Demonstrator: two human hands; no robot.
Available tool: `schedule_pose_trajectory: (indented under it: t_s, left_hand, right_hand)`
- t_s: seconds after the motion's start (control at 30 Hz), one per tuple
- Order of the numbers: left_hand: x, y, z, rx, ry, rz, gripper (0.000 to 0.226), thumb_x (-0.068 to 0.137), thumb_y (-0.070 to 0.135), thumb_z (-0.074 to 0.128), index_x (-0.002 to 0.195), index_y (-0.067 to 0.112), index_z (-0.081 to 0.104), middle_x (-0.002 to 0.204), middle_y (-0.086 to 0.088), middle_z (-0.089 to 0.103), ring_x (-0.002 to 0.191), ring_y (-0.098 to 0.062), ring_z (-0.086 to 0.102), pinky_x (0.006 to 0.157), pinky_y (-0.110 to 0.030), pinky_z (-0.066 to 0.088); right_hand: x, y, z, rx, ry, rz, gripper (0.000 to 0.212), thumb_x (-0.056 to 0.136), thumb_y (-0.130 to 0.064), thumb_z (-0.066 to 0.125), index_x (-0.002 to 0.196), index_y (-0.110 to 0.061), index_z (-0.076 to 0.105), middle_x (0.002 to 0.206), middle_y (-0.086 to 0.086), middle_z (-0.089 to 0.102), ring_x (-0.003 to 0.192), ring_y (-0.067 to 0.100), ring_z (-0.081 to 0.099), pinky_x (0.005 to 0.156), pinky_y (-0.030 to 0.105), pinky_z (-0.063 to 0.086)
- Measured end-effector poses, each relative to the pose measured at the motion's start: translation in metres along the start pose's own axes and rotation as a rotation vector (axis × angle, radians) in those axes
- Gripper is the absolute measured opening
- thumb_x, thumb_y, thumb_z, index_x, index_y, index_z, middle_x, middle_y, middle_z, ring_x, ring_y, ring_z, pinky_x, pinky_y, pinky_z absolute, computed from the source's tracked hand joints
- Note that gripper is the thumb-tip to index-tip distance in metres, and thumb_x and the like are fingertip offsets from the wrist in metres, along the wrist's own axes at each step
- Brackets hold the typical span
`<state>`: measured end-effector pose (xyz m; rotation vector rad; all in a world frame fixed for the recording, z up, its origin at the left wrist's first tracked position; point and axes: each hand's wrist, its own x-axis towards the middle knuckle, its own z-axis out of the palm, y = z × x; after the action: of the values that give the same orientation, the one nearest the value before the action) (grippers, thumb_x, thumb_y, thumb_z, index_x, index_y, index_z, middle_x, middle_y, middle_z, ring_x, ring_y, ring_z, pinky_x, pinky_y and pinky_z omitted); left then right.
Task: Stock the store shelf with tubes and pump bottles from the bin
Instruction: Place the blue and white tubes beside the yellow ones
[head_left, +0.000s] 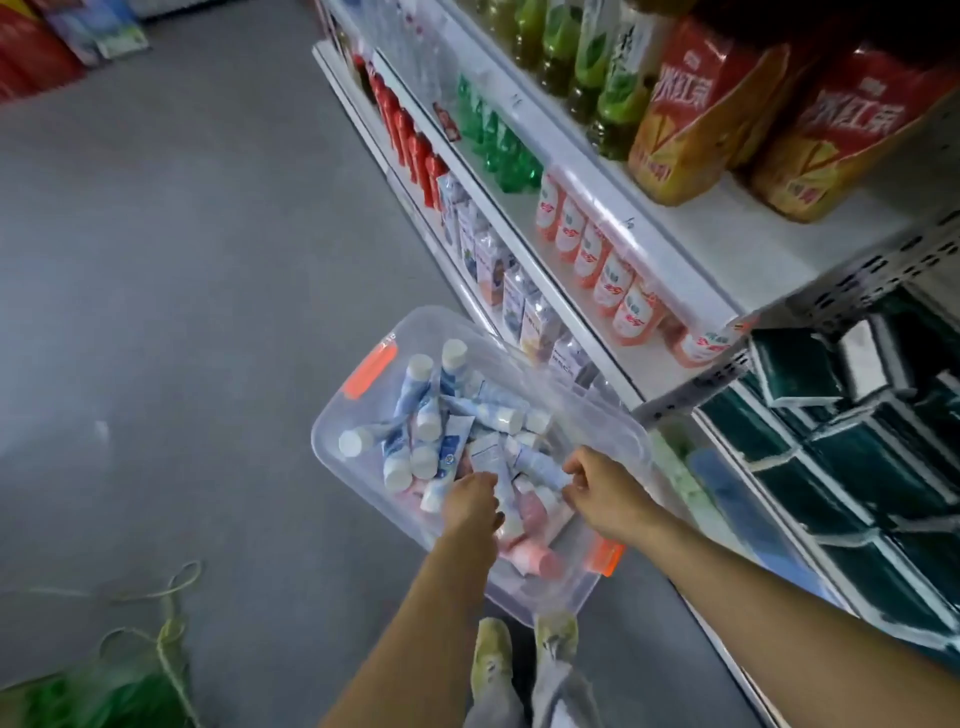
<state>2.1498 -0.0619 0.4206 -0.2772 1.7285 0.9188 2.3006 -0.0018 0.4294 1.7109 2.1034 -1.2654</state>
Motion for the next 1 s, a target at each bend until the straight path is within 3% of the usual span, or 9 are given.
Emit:
schedule_pose_trajectory:
  t_s: [0.07,0.13,0.3,0.47,0.6,0.73,0.8,0.87,1.0]
  left_hand:
    - [0.018,-0.007,0.005,0.137,0.034,0.049,0.035,0.089,0.006,0.059,0.124,0.003,0.056,0.118,-0.019,0.062,0.1,-0.028,0.057,0.095,-0.042,0.049]
    - [0.031,-0.013,0.01,0.193,0.097,0.088,0.046,0.086,0.003,0.063,0.13,0.004,0.051,0.127,-0.014,0.057,0.115,-0.032,0.055,0.099,-0.037,0.045]
    - [0.057,-0.024,0.024,0.309,0.118,0.11,0.068,0.074,0.014,0.076,0.134,0.013,0.044,0.132,-0.009,0.051,0.117,-0.029,0.053,0.103,-0.038,0.042]
    - [0.076,-0.032,0.036,0.536,0.147,0.181,0.093,0.078,0.013,0.073,0.15,0.015,0.014,0.146,-0.011,0.029,0.136,-0.03,0.031,0.114,-0.037,0.025]
    - [0.08,-0.034,0.035,0.685,0.115,0.299,0.092,0.085,0.02,0.067,0.152,0.012,0.005,0.155,-0.015,0.017,0.14,-0.035,0.024,0.117,-0.04,0.021]
    - [0.075,-0.03,0.025,0.439,0.054,0.183,0.07,0.085,0.021,0.065,0.146,0.014,0.031,0.137,-0.008,0.049,0.12,-0.029,0.051,0.102,-0.041,0.044]
    - [0.063,-0.024,0.018,0.296,-0.007,0.065,0.03,0.086,0.02,0.06,0.114,0.01,0.059,0.103,-0.009,0.065,0.087,-0.025,0.061,0.077,-0.034,0.052]
    - [0.05,-0.021,0.011,0.194,-0.035,-0.019,0.007,0.084,0.016,0.057,0.084,0.01,0.061,0.078,-0.009,0.06,0.069,-0.023,0.055,0.065,-0.029,0.046]
    - [0.021,-0.018,0.002,0.002,-0.133,-0.058,0.011,0.085,0.017,0.06,0.078,0.01,0.056,0.064,-0.009,0.055,0.055,-0.022,0.051,0.058,-0.03,0.044]
  right_hand:
    - [0.019,0.001,0.005,-0.151,0.008,0.002,0.026,0.09,-0.018,0.057,0.114,-0.009,0.052,0.112,0.008,0.056,0.101,0.026,0.057,0.072,0.029,0.038]
    - [0.035,0.003,0.01,-0.264,-0.001,0.019,0.032,0.088,-0.018,0.059,0.117,-0.006,0.05,0.118,0.014,0.055,0.109,0.031,0.055,0.077,0.032,0.042]
    - [0.067,0.013,0.024,-0.414,-0.094,0.062,0.036,0.084,-0.011,0.063,0.117,-0.004,0.05,0.121,0.015,0.057,0.113,0.034,0.056,0.079,0.036,0.046]
    - [0.091,0.024,0.04,-0.514,-0.169,0.066,0.042,0.087,-0.02,0.06,0.127,-0.009,0.049,0.127,0.014,0.051,0.116,0.034,0.056,0.09,0.038,0.048]
    - [0.095,0.026,0.039,-0.573,-0.175,0.031,0.048,0.084,-0.031,0.067,0.127,-0.015,0.052,0.125,0.013,0.049,0.108,0.033,0.059,0.083,0.034,0.049]
    - [0.086,0.019,0.033,-0.519,-0.168,0.019,0.056,0.079,-0.041,0.072,0.123,-0.013,0.051,0.123,0.011,0.051,0.104,0.03,0.061,0.072,0.031,0.044]
    - [0.078,0.013,0.028,-0.455,-0.157,0.017,0.055,0.08,-0.04,0.07,0.122,-0.011,0.048,0.121,0.011,0.058,0.105,0.031,0.062,0.073,0.031,0.043]
    - [0.067,0.007,0.022,-0.407,-0.162,0.006,0.055,0.08,-0.04,0.069,0.122,-0.011,0.046,0.119,0.009,0.061,0.1,0.031,0.065,0.07,0.03,0.041]
    - [0.035,-0.002,0.009,-0.299,-0.146,-0.009,0.058,0.082,-0.041,0.068,0.125,-0.013,0.041,0.118,0.006,0.061,0.087,0.026,0.061,0.068,0.029,0.039]
